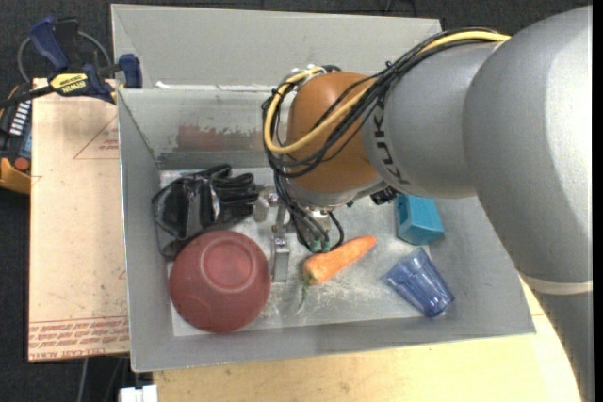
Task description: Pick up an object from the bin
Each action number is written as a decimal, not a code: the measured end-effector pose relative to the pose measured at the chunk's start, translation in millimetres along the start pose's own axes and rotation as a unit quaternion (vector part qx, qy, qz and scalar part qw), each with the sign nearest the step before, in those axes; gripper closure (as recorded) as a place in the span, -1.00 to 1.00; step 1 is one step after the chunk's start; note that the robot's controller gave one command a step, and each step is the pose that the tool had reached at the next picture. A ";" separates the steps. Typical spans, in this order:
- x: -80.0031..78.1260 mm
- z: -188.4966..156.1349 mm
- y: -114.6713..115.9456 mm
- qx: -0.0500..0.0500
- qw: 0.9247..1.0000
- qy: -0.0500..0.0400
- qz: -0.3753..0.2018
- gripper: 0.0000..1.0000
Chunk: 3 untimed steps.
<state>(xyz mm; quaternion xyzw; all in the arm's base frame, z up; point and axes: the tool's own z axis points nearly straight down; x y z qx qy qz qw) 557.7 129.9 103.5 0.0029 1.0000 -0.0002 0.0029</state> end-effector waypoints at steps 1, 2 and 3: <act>-14.3 13.5 44.1 0.017 0.999 0.002 0.049 -1.00; -15.2 13.4 40.4 0.014 0.999 0.001 0.050 -1.00; 10.1 -77.4 45.5 0.011 0.998 0.002 0.064 -1.00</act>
Offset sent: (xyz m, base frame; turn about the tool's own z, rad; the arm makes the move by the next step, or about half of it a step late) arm 0.0109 0.0153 0.0094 0.1560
